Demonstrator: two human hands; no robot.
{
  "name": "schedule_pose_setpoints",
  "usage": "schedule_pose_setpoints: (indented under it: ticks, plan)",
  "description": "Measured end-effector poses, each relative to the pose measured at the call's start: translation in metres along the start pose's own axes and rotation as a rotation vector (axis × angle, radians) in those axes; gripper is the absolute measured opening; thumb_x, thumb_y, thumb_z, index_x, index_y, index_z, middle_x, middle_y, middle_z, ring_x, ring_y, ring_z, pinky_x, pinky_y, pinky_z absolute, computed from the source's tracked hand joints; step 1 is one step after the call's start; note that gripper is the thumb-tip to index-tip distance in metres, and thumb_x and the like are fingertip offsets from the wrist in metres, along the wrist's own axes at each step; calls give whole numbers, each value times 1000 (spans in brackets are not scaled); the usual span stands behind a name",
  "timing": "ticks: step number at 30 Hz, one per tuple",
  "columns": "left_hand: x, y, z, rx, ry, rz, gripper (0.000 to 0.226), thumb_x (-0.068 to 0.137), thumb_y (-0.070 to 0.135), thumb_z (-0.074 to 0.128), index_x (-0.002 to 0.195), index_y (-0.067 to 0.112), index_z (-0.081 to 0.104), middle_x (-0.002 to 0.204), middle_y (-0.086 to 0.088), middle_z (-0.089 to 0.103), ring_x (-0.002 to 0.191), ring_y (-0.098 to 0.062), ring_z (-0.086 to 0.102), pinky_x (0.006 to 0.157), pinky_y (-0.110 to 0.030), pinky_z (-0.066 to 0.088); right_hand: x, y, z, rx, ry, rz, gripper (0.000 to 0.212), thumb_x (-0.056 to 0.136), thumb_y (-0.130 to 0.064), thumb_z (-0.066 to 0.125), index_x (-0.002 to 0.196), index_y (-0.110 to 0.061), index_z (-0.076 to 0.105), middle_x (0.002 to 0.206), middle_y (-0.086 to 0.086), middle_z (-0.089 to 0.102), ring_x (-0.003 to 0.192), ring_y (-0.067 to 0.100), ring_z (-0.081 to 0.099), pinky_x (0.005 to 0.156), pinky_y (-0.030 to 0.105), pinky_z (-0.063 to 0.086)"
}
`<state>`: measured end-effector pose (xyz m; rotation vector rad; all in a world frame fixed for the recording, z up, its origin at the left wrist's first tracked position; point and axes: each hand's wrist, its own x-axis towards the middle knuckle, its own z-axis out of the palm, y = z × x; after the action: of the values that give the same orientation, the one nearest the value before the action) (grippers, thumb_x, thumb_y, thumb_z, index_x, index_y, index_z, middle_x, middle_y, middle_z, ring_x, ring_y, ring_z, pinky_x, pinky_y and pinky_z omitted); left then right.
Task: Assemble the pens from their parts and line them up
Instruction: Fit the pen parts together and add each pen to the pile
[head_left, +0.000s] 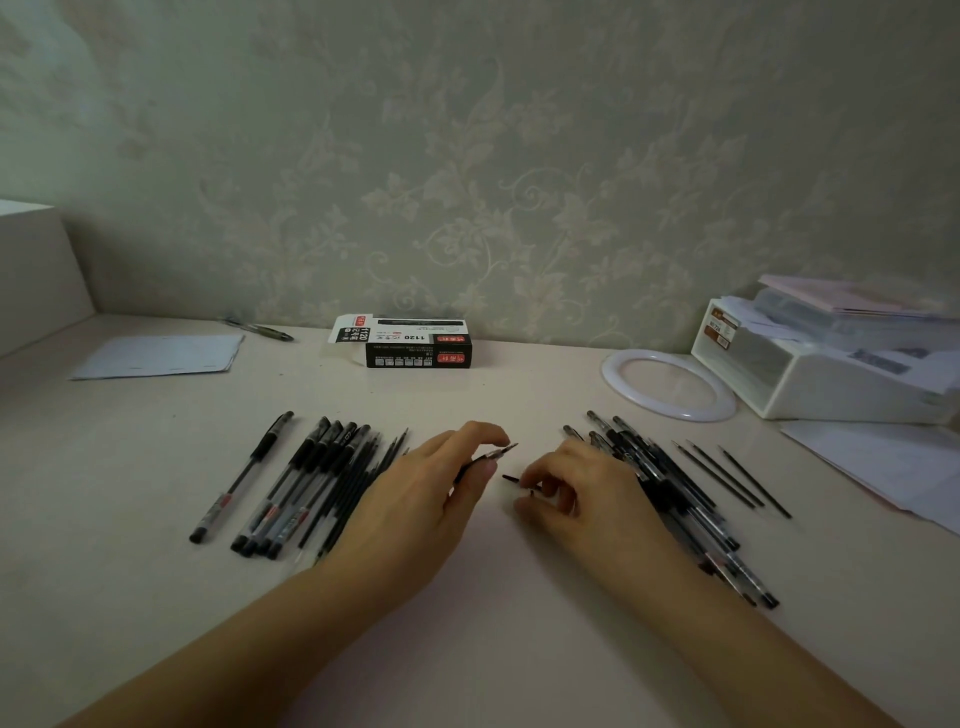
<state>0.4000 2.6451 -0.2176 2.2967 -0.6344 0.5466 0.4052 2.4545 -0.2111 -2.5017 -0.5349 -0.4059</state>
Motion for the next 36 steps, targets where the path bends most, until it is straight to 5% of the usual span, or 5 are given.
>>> schedule_pose_setpoints:
  ticks: [5,10,17,29,36]
  plan:
    - [-1,-2,0,30,-69,-15,23,100,35,39,119,41,50,105,17,59,88,-6,58,73,-37,51,0,3,0,25,-22,23,7,87,-14,70,89,-20,74,80,-9,58,70,-2,51,69,8,37]
    - [-2,-5,0,100,-89,-28,20,99,38,39,115,42,50,101,19,58,81,-4,54,71,-34,49,0,4,-1,70,-6,51,8,88,-13,69,88,-19,74,81,-8,65,73,2,58,70,9,42]
    - [-1,-3,-1,99,-116,25,18,99,40,37,113,43,48,93,17,57,76,-4,51,66,-33,48,2,-2,-6,692,43,170,10,85,-5,72,88,-14,75,77,0,73,66,10,67,65,17,52]
    - [1,-2,-3,22,-99,37,11,95,40,50,103,33,46,79,20,56,70,7,52,54,-13,35,1,-6,-7,769,-5,155,15,83,-1,74,92,-12,75,80,4,75,76,16,72,72,20,55]
    - [2,2,-5,87,-102,147,16,98,30,46,105,26,61,87,15,57,79,-1,49,69,-15,39,0,-3,-5,688,-17,169,13,89,-23,70,81,-14,73,69,3,72,62,10,66,61,16,51]
